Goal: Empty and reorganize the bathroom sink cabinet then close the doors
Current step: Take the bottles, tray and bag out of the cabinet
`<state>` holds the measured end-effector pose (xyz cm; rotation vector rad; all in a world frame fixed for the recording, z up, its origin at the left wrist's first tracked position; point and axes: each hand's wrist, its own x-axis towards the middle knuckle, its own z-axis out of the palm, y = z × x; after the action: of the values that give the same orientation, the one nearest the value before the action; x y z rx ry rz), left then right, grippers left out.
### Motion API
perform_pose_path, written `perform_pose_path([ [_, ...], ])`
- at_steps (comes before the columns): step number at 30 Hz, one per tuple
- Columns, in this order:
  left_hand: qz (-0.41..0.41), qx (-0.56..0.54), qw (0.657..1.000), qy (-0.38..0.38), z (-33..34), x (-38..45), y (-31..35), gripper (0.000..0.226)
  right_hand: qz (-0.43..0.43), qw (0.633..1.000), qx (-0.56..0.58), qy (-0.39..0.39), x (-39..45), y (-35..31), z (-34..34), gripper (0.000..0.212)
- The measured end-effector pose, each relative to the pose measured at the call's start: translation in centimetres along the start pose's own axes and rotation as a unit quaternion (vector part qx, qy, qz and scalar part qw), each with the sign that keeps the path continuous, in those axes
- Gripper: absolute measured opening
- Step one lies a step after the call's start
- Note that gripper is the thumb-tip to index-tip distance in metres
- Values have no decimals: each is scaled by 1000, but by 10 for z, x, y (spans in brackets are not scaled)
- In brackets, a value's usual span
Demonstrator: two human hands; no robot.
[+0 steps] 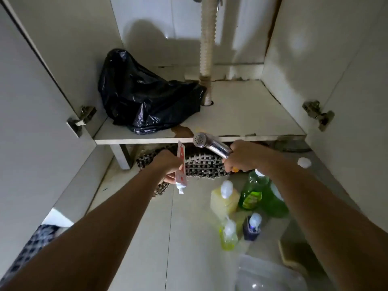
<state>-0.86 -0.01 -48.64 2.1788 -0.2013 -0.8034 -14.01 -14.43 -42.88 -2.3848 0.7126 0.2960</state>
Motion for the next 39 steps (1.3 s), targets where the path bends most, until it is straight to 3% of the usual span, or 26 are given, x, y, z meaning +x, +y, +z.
perform_pose_path([
  [4, -70, 28, 996, -46, -6, -13, -60, 14, 33, 994, 59, -86, -28, -1, 80, 9],
  [9, -122, 28, 989, -76, 7, -15, -122, 27, 108, 970, 130, -177, -41, 20, 181, 20],
  [12, -150, 27, 982, -108, 38, -21, -148, 28, 173, 958, 153, -169, -49, 40, 224, 17],
  [16, -179, -22, 978, -108, 85, -29, -171, 17, 232, 942, 220, -102, -56, 60, 253, 11],
  [17, -184, -33, 976, -111, 95, -32, -175, 13, 230, 948, 196, -97, -60, 61, 254, 3],
  [19, -185, -63, 974, -115, 113, -37, -180, 10, 224, 966, 110, -66, -62, 72, 254, 29],
  [21, -184, -107, 970, -113, 129, -38, -183, 11, 224, 972, 61, -46, -66, 84, 250, 39],
  [27, -188, -169, 954, -162, 163, -40, -176, 26, 211, 974, -73, -39, -73, 126, 241, 32],
  [34, -204, -136, 949, -200, 165, -42, -172, 9, 166, 960, -221, -52, -65, 138, 227, 34],
  [39, -214, -47, 945, -243, 151, -40, -171, 18, 150, 940, -271, -142, -54, 132, 204, 39],
])
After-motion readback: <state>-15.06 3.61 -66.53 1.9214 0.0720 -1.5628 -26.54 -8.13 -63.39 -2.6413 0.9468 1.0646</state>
